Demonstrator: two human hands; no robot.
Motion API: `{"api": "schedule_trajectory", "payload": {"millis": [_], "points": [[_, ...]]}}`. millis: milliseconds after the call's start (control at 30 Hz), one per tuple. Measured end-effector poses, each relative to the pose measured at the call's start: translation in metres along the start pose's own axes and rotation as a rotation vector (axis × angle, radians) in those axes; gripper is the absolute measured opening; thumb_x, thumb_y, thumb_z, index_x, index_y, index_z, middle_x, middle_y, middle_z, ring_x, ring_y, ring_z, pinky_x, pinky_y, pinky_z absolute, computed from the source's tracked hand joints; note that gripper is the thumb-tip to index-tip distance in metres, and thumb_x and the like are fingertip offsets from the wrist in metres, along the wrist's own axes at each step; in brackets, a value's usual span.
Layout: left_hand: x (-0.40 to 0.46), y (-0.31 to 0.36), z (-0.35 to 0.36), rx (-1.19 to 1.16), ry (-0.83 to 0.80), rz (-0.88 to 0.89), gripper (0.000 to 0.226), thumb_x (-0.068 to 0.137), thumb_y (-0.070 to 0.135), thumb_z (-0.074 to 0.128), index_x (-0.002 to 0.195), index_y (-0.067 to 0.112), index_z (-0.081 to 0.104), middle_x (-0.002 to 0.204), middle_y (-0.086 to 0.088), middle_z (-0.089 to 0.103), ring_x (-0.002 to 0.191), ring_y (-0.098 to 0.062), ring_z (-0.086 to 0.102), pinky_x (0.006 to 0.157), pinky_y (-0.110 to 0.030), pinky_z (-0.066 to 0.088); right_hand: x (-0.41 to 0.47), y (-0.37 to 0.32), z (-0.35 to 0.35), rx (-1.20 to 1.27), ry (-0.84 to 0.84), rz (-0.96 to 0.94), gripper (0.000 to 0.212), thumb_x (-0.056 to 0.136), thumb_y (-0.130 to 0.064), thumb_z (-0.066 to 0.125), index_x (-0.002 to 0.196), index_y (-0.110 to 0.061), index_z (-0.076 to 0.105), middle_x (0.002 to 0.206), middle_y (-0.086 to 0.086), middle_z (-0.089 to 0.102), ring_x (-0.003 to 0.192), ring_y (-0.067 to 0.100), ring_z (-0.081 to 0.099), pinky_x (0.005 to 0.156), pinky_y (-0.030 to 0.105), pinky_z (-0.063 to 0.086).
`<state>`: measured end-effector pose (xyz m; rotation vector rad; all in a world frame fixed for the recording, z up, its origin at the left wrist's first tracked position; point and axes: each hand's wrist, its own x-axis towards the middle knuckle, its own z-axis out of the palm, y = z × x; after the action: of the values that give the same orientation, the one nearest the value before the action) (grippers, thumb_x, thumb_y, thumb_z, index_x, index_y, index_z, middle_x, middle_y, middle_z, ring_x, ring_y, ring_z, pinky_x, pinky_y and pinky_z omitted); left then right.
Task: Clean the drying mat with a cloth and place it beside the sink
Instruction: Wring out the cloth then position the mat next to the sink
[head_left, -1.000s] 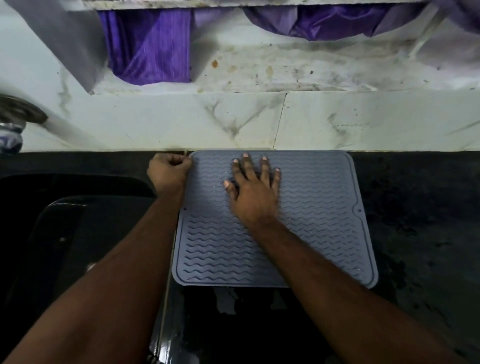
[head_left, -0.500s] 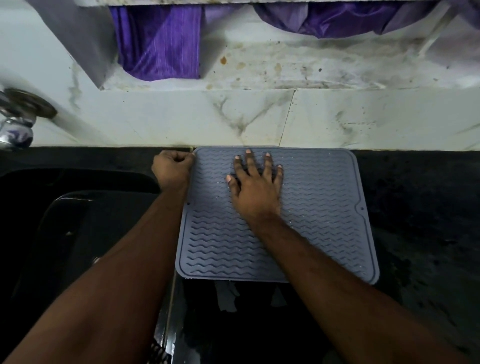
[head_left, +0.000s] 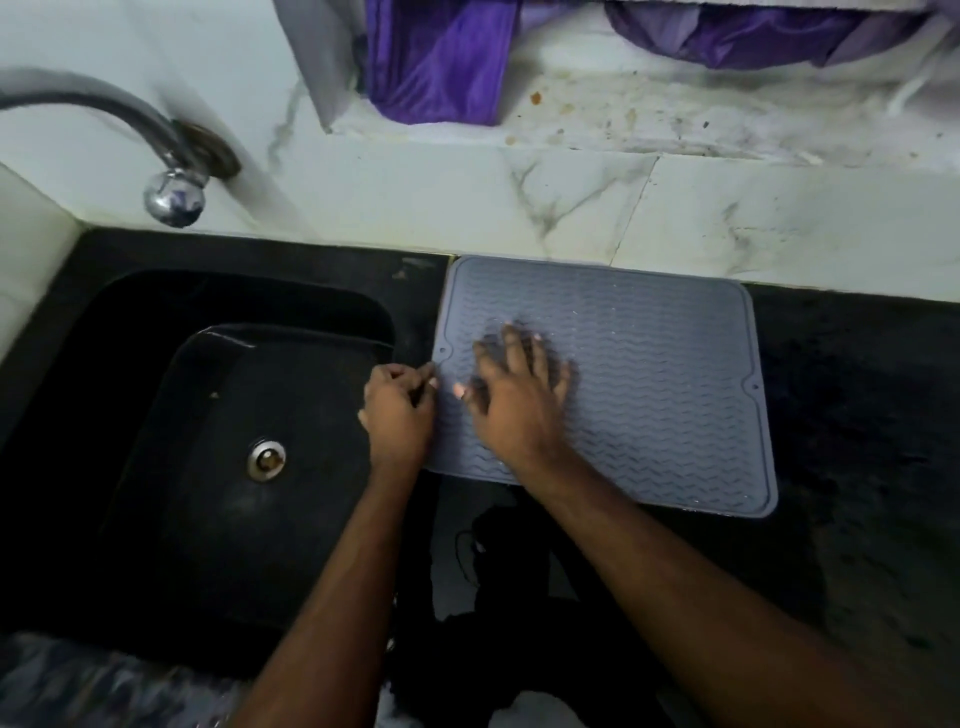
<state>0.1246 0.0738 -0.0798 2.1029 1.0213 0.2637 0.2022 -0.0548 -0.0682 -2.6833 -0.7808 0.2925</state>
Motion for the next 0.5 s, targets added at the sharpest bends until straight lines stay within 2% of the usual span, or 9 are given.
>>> {"api": "schedule_trajectory", "payload": {"millis": [167, 500], "points": [[-0.013, -0.005, 0.0, -0.07, 0.016, 0.029, 0.031, 0.095, 0.02, 0.069, 0.125, 0.02, 0.073, 0.119, 0.0, 0.054, 0.117, -0.018, 0.054, 0.107, -0.045, 0.04, -0.025, 0.007, 0.018, -0.088, -0.079, -0.03, 0.069, 0.096, -0.067, 0.035, 0.157, -0.042, 0.017, 0.169, -0.003, -0.003, 0.153, 0.035, -0.011, 0.115, 0.07, 0.001], [-0.015, -0.002, -0.001, -0.114, 0.009, 0.017, 0.03, 0.091, 0.02, 0.074, 0.121, 0.02, 0.075, 0.12, 0.001, 0.055, 0.117, -0.017, 0.055, 0.108, -0.047, 0.037, -0.027, 0.022, 0.022, -0.095, -0.019, -0.09, 0.066, 0.095, -0.07, 0.032, 0.155, -0.044, 0.022, 0.169, -0.006, 0.005, 0.155, 0.032, -0.004, 0.115, 0.067, 0.005]]}}
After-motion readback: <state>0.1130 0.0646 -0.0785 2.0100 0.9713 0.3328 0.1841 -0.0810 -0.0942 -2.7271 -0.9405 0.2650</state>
